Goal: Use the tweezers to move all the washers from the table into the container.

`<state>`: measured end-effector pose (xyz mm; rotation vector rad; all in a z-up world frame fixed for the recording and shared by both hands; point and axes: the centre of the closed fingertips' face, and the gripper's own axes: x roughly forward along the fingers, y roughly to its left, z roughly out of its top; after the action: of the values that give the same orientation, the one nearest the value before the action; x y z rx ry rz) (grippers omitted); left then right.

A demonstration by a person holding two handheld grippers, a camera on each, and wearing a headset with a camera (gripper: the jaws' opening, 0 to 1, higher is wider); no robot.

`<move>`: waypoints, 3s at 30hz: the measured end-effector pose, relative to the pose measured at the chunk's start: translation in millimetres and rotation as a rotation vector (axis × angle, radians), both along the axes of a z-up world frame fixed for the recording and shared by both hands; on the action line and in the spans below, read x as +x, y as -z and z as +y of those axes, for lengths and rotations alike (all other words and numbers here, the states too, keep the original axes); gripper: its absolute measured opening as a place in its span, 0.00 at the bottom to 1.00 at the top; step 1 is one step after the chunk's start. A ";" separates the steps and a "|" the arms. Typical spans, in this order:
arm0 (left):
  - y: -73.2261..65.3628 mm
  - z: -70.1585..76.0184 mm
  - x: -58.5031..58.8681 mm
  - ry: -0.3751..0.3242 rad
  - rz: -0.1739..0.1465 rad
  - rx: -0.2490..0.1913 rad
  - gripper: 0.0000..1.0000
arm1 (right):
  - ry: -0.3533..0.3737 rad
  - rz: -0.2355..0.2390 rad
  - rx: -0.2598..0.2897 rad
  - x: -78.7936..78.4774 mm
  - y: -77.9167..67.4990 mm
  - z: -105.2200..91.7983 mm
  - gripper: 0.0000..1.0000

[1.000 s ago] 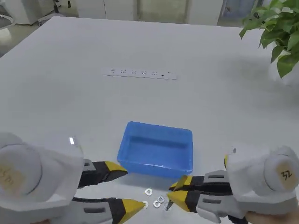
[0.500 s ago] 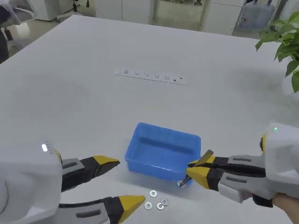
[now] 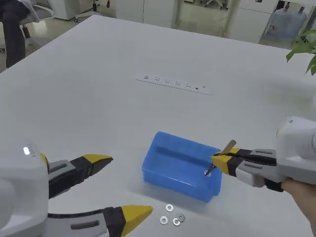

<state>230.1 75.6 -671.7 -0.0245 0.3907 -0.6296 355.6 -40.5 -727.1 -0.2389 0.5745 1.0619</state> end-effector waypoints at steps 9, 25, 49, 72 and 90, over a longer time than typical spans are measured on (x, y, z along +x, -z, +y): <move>-3.1 17.0 2.7 -0.078 -0.003 -0.032 0.78 | -0.020 0.016 -0.062 8.5 22.4 6.5 0.02; -14.1 40.6 4.2 -0.196 -0.023 -0.098 0.99 | 0.004 0.032 -0.058 10.4 35.3 2.6 0.03; -16.4 28.5 3.4 -0.155 -0.025 -0.124 0.96 | -0.066 -0.007 0.184 -49.9 -37.4 25.5 0.02; -11.1 29.7 -2.9 -0.142 -0.008 -0.102 0.94 | -0.146 0.130 0.024 -85.1 37.9 29.7 0.03; -10.2 24.0 -0.9 -0.114 -0.002 -0.082 0.94 | -0.171 0.074 -0.003 -90.0 41.7 31.0 0.02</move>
<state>229.1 99.6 -661.4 -0.1233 0.3587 -0.5326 265.6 -9.4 -768.9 -0.2563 0.6303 1.2397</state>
